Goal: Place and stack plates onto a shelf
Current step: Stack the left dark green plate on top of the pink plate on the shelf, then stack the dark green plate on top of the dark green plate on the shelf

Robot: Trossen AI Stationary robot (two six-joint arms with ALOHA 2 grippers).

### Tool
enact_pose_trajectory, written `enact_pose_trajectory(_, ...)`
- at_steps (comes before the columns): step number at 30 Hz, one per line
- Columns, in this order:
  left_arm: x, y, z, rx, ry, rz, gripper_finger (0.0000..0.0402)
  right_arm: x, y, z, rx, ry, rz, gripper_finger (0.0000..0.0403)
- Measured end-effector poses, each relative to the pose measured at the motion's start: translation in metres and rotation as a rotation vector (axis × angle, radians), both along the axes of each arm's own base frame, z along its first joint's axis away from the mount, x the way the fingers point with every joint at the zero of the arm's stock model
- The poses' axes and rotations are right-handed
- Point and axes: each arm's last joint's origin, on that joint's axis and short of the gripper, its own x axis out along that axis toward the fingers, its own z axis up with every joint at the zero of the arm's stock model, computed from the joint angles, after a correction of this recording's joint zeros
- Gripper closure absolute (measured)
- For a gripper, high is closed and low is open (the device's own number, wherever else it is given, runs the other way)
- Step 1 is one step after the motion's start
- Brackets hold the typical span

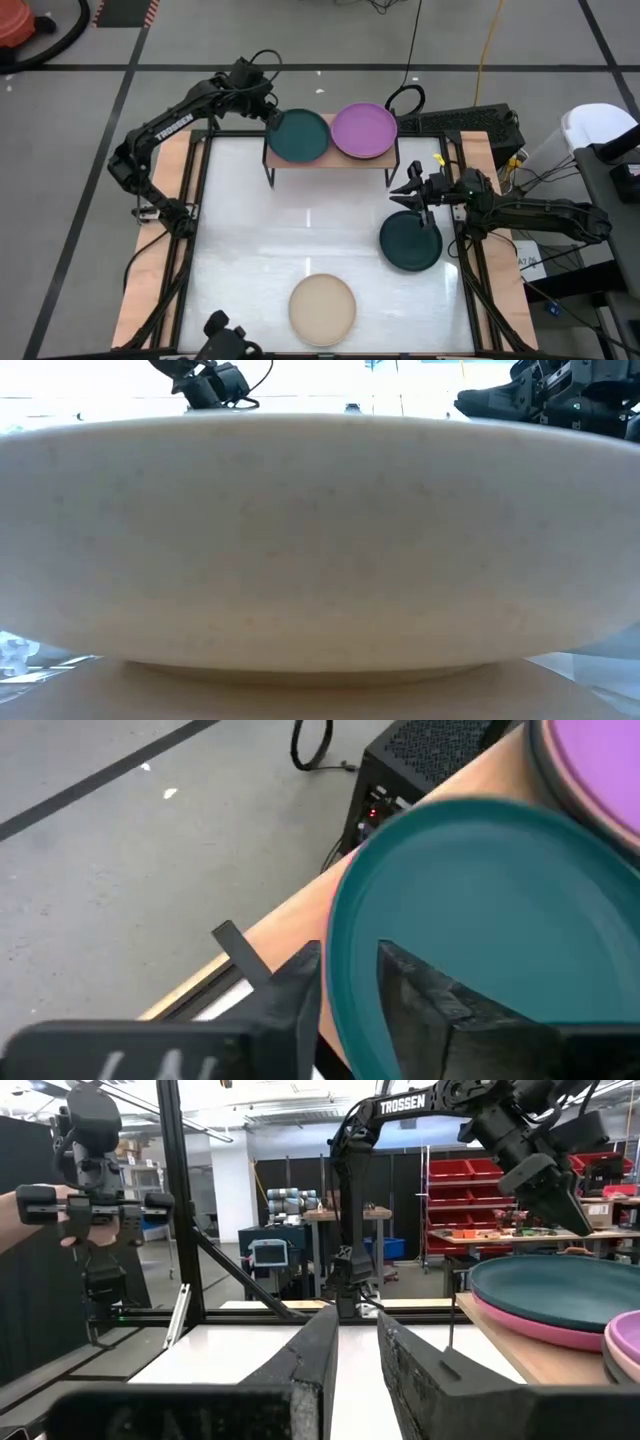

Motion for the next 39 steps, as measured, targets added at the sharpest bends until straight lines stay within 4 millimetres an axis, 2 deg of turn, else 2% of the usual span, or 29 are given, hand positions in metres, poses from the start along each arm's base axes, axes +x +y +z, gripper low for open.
enact_pose_trajectory(7, 0.0, -0.001, 0.001, 0.01, 0.013, -0.019, 0.0228, 0.0, 0.0, 0.0, -0.008, 0.003, -0.002, 0.0342)
enact_pose_trajectory(12, -0.001, -0.006, 0.025, 0.06, -0.051, -0.045, 0.021, 0.0, 0.0, -0.002, 0.001, 0.019, -0.001, 0.0342)
enact_pose_trajectory(16, -0.001, -0.029, 0.055, 0.196, -0.176, -0.106, 0.0209, 0.001, 0.0, -0.004, 0.02, 0.04, 0.001, 0.0342)
enact_pose_trajectory(22, 0.002, -0.071, 0.065, 0.354, -0.297, -0.19, 0.0209, 0.001, 0.0, -0.007, 0.033, 0.068, 0.0, 0.0342)
enact_pose_trajectory(25, 0.004, -0.092, 0.063, 0.425, -0.399, -0.229, 0.0209, 0.001, 0.0, -0.008, 0.056, 0.084, 0.004, 0.0342)
enact_pose_trajectory(32, 0.014, -0.133, 0.034, 0.556, -0.655, -0.321, 0.0209, 0.002, 0.0, -0.015, 0.145, 0.168, 0.014, 0.0342)
enact_pose_trajectory(39, 0.02, -0.159, 0.0, 0.602, -0.757, -0.322, 0.0209, 0.006, -0.002, -0.008, 0.176, 0.329, 0.007, 0.0342)
